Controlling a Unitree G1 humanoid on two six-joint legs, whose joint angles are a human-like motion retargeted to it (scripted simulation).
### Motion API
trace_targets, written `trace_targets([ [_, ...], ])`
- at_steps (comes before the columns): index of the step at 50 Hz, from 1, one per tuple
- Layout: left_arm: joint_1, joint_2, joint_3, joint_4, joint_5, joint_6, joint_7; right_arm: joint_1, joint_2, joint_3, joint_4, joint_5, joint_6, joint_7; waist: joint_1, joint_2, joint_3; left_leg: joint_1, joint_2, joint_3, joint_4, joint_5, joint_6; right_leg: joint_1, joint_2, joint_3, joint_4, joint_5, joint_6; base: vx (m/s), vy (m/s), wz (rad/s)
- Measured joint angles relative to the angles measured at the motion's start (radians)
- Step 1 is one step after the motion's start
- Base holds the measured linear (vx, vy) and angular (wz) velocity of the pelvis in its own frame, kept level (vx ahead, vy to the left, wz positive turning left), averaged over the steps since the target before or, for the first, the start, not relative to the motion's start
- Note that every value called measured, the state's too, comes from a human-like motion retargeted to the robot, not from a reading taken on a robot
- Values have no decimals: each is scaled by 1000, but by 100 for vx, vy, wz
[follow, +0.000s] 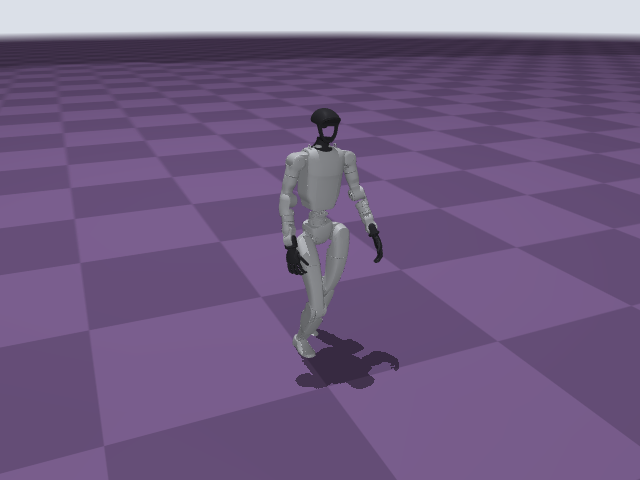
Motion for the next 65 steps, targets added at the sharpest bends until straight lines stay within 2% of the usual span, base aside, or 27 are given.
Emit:
trace_targets([
  [5, -25, 0, -9, -47, 20, -21, -1, 33, 2, -32, 30, 1, 11, 6, -7, 34, -17, 39, 35, 9, 59, -49, -23, -53, 111, 6, -319, 58, 75, 55, -7, 21],
  [7, -30, 1, -6, -58, 24, -25, -12, 31, 0, -49, 45, -4, 13, 13, 5, 76, -29, 30, 91, 20, 136, -90, -37, -17, 181, -11, -440, 112, 74, 57, -7, 16],
  [8, -22, -3, -5, -59, 26, -27, -15, 38, 1, -53, 49, -6, 15, 13, 5, 74, -35, 29, 97, 26, 181, -98, -41, -18, 186, -2, -423, 120, 73, 55, -6, 26],
  [13, 42, -22, -2, -34, 39, -24, -37, 48, 0, -69, 59, -24, 21, 3, 22, 111, -45, -34, 196, 47, 558, -91, -86, 50, 254, -7, -336, 135, 23, 54, -7, 22],
  [15, 74, -28, -5, -17, 51, -20, -45, 43, -1, -69, 53, -34, 22, -4, 42, 140, -38, -95, 263, 48, 772, -34, -118, 90, 301, -29, -323, 119, -10, 49, -6, -8],
  [17, 92, -34, -8, -1, 70, -14, -53, 20, -6, -70, 41, -46, 24, -10, 76, 198, -28, -188, 377, 43, 988, 20, -139, 148, 383, -65, -385, 126, -48, 47, -5, -22],
  [20, 121, -38, -16, 18, 95, -3, -60, -16, -14, -69, 23, -64, 21, -24, 119, 197, -29, -316, 461, 67, 1163, 19, -102, 203, 410, -67, -419, 99, -74, 49, -2, -3],
  [22, 153, -44, -16, 27, 104, 2, -59, -31, -18, -65, 7, -70, 18, -37, 147, 184, -31, -391, 494, 88, 1201, -41, -71, 228, 411, -63, -407, 67, -77, 50, 0, 6],
  [25, 183, -44, -5, 39, 108, 7, -64, -73, -27, -73, -22, -68, 16, -50, 175, 142, -32, -495, 491, 119, 1131, -109, -41, 294, 392, -47, -465, 43, -71, 52, 2, 15],
  [28, 225, -52, 7, 53, 101, 6, -66, -100, -37, -77, -56, -56, 9, -59, 193, 111, -38, -568, 464, 141, 963, -134, -43, 349, 366, -37, -506, 14, -62, 52, 4, 16],
  [33, 274, -65, 28, 83, 81, 4, -65, -136, -50, -68, -96, -49, -4, -68, 193, 61, -73, -639, 363, 145, 586, -83, -73, 408, 303, -34, -554, -31, -46, 50, 6, 23],
  [35, 293, -71, 35, 91, 74, 5, -62, -137, -50, -65, -104, -52, -7, -72, 198, 57, -84, -671, 346, 131, 521, -83, -84, 412, 292, -37, -514, -59, -41, 44, 8, 17],
  [37, 289, -70, 47, 100, 65, 6, -60, -151, -50, -64, -105, -51, -7, -70, 183, 23, -98, -628, 283, 139, 360, -25, -79, 431, 247, -34, -515, -76, -34, 46, 9, 31],
  [40, 285, -68, 67, 106, 53, 8, -52, -152, -38, -66, -93, -56, -7, -68, 186, 0, -105, -600, 254, 151, 330, 11, -65, 450, 212, -31, -464, -93, -23, 44, 11, 10],
  [44, 278, -73, 87, 98, 33, 7, -39, -120, -18, -65, -59, -61, -3, -57, 171, -35, -118, -581, 204, 183, 416, 13, -26, 437, 123, -31, -267, -86, 11, 43, 12, 19],
  [46, 265, -70, 93, 86, 22, 5, -36, -104, -6, -62, -38, -61, 0, -42, 156, -58, -115, -546, 164, 199, 420, 3, -2, 421, 60, -30, -141, -31, 32, 42, 12, 21],
  [48, 240, -57, 99, 67, 12, 5, -38, -100, 6, -58, -16, -54, 3, -19, 133, -104, -93, -452, 85, 215, 320, 26, 26, 387, -37, -9, 15, 42, 50, 41, 12, 26],
  [51, 213, -45, 88, 30, 12, -1, -34, -73, 15, -49, 1, -46, 4, 4, 96, -122, -80, -380, 28, 220, 287, 8, 45, 303, -133, 1, 216, 102, 29, 40, 8, 15],
  [55, 151, -16, 72, -18, 20, 3, -22, -49, 17, -46, 14, -35, 1, 19, 48, -120, -60, -223, -26, 195, 132, 27, 40, 165, -187, 16, 315, 37, -21, 42, 4, -6],
  [58, 98, 8, 71, -48, 26, 7, -8, -30, 14, -53, 11, -24, 0, 20, 22, -80, -46, -96, -13, 165, 21, 24, 26, 84, -139, -14, 237, -21, -38, 46, -1, -17],
  [60, 75, 14, 67, -67, 31, 3, 1, -8, 12, -61, 14, -19, 0, 18, 1, -73, -40, -43, -18, 153, -1, 11, 18, 38, -122, -26, 153, -42, -29, 46, -4, -9],
  [65, 21, 26, 59, -97, 54, -12, 1, 25, 7, -93, 43, -8, 11, 23, -7, -21, -47, 66, 20, 123, -80, -8, 2, -14, 15, -72, -198, 10, 28, 47, -5, -5],
])
